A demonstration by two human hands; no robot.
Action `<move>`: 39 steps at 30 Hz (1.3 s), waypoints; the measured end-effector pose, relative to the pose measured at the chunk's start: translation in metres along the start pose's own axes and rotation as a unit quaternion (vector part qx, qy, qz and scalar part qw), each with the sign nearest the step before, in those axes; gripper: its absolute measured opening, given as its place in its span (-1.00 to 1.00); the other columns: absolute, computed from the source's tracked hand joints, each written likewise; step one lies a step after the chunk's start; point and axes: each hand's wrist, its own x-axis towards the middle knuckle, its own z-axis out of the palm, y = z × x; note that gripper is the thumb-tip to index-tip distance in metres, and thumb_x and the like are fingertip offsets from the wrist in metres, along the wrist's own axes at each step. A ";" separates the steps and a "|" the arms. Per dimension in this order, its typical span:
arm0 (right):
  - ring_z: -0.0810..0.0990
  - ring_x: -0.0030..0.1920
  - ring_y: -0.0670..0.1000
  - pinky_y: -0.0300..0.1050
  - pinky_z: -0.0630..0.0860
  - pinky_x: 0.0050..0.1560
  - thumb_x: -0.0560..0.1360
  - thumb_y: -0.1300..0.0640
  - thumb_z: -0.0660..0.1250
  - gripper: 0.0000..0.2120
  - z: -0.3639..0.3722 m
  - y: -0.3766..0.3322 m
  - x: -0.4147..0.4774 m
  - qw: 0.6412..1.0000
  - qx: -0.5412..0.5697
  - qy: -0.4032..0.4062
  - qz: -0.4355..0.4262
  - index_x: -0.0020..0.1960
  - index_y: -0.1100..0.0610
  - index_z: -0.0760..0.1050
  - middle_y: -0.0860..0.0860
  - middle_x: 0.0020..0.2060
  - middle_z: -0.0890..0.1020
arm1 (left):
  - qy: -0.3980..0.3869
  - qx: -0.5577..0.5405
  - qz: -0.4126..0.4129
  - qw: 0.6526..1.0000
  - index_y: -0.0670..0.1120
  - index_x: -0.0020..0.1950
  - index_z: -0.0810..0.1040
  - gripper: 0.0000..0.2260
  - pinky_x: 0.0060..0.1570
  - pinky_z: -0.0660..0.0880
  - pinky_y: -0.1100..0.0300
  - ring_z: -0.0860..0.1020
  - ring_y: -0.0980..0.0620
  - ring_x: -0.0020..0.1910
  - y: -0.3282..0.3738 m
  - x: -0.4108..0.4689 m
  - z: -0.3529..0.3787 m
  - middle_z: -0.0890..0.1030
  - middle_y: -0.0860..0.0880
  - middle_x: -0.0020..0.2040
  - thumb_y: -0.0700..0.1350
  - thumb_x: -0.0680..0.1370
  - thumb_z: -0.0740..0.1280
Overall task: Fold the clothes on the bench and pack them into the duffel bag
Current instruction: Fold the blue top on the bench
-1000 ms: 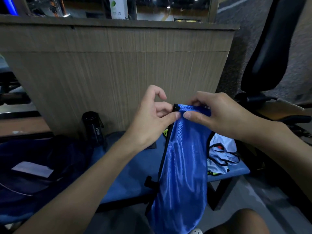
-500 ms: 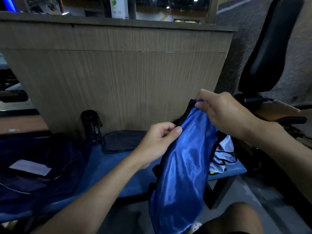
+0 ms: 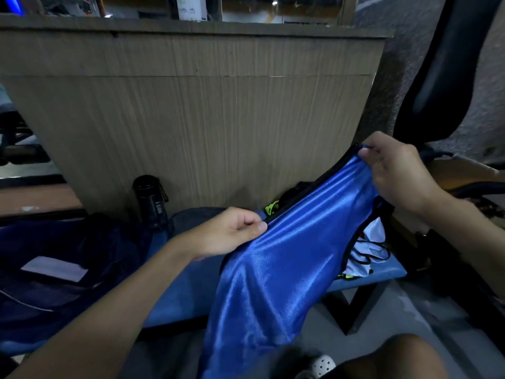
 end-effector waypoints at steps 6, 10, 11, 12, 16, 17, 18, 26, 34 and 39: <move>0.37 -0.36 0.02 0.05 0.36 -0.35 0.65 0.17 0.17 -0.85 0.012 0.015 -0.002 0.999 0.009 0.030 0.035 -0.06 0.21 0.39 0.19 -0.34 0.46 | 0.022 0.111 0.021 0.993 -0.21 -0.08 0.47 -0.69 -0.22 0.33 0.05 0.39 0.00 -0.24 -0.006 0.010 -0.022 0.46 -0.07 -0.24 0.03 0.67 0.22; 0.40 -0.33 0.08 0.00 0.32 -0.31 0.65 0.17 0.17 -0.83 0.026 0.022 0.001 0.997 0.023 0.042 0.066 -0.06 0.24 0.40 0.17 -0.34 0.48 | 0.117 0.244 0.071 0.960 -0.11 -0.16 0.46 -0.75 -0.34 0.29 0.25 0.30 0.20 -0.39 0.014 0.008 -0.050 0.33 0.16 -0.40 -0.07 0.68 0.20; 0.41 -0.29 0.11 -0.02 0.26 -0.30 0.65 0.18 0.16 -0.82 0.029 0.023 0.003 0.996 0.027 0.048 0.071 -0.06 0.28 0.40 0.19 -0.32 0.49 | 0.135 0.298 0.085 0.941 -0.09 -0.16 0.46 -0.75 -0.31 0.32 0.21 0.32 0.17 -0.39 0.022 0.006 -0.060 0.35 0.13 -0.40 -0.05 0.69 0.20; 0.42 -0.26 0.13 -0.03 0.20 -0.30 0.65 0.18 0.16 -0.80 0.033 0.022 0.006 0.995 0.031 0.054 0.076 -0.06 0.31 0.40 0.22 -0.30 0.50 | 0.151 0.360 0.092 0.916 -0.06 -0.14 0.48 -0.75 -0.25 0.38 0.14 0.37 0.15 -0.36 0.030 0.004 -0.070 0.40 0.11 -0.37 0.00 0.69 0.19; 0.41 -0.27 0.09 -0.10 0.21 -0.36 0.65 0.14 0.15 -0.72 0.051 0.029 0.017 0.992 0.054 0.067 0.095 -0.08 0.36 0.40 0.21 -0.30 0.47 | 0.194 0.533 0.057 0.822 0.09 0.05 0.52 -0.74 -0.08 0.52 -0.03 0.55 -0.02 -0.11 0.066 0.003 -0.102 0.61 0.08 -0.13 0.16 0.66 0.10; 0.38 -0.31 0.04 -0.20 0.24 -0.41 0.65 0.14 0.15 -0.73 0.055 0.033 0.018 0.990 0.061 0.071 0.101 -0.09 0.33 0.41 0.15 -0.33 0.44 | 0.189 0.538 0.054 0.820 0.11 0.06 0.52 -0.76 -0.05 0.51 -0.04 0.55 -0.03 -0.08 0.073 0.008 -0.106 0.62 0.07 -0.10 0.14 0.67 0.10; 0.35 -0.34 0.01 -0.29 0.24 -0.43 0.65 0.14 0.15 -0.74 0.057 0.039 0.019 0.989 0.067 0.071 0.112 -0.11 0.31 0.41 0.10 -0.35 0.42 | 0.174 0.536 0.048 0.824 0.10 0.06 0.52 -0.77 -0.04 0.50 -0.04 0.55 -0.03 -0.08 0.076 0.016 -0.107 0.61 0.06 -0.08 0.12 0.68 0.10; 0.40 -0.26 0.05 -0.26 0.30 -0.39 0.65 0.19 0.19 -0.76 0.055 0.155 0.026 0.968 0.112 -0.007 0.225 -0.14 0.30 0.44 0.19 -0.26 0.50 | 0.008 0.359 0.031 0.933 -0.01 -0.28 0.32 -0.66 -0.23 0.31 0.21 0.37 0.12 -0.34 -0.005 0.166 -0.057 0.39 0.07 -0.33 -0.12 0.71 0.13; 0.41 -0.25 0.07 -0.07 0.28 -0.32 0.63 0.21 0.19 -0.81 0.110 0.287 0.034 0.953 0.037 -0.022 0.301 -0.11 0.28 0.46 0.08 -0.31 0.45 | 0.044 0.279 -0.030 0.959 0.02 -0.17 0.34 -0.77 -0.09 0.46 -0.03 0.54 -0.16 -0.17 -0.124 0.304 0.016 0.51 -0.02 -0.26 -0.06 0.68 0.16; 0.46 -0.04 0.06 -0.13 0.33 -0.09 0.61 0.03 0.26 -0.68 0.150 0.316 0.032 0.937 -0.013 -0.049 0.345 0.26 0.20 0.38 0.05 -0.03 0.49 | 0.097 0.297 -0.039 0.949 0.02 -0.02 0.40 -0.84 -0.12 0.50 -0.05 0.55 -0.20 -0.15 -0.157 0.330 0.030 0.58 -0.09 -0.20 0.07 0.67 0.17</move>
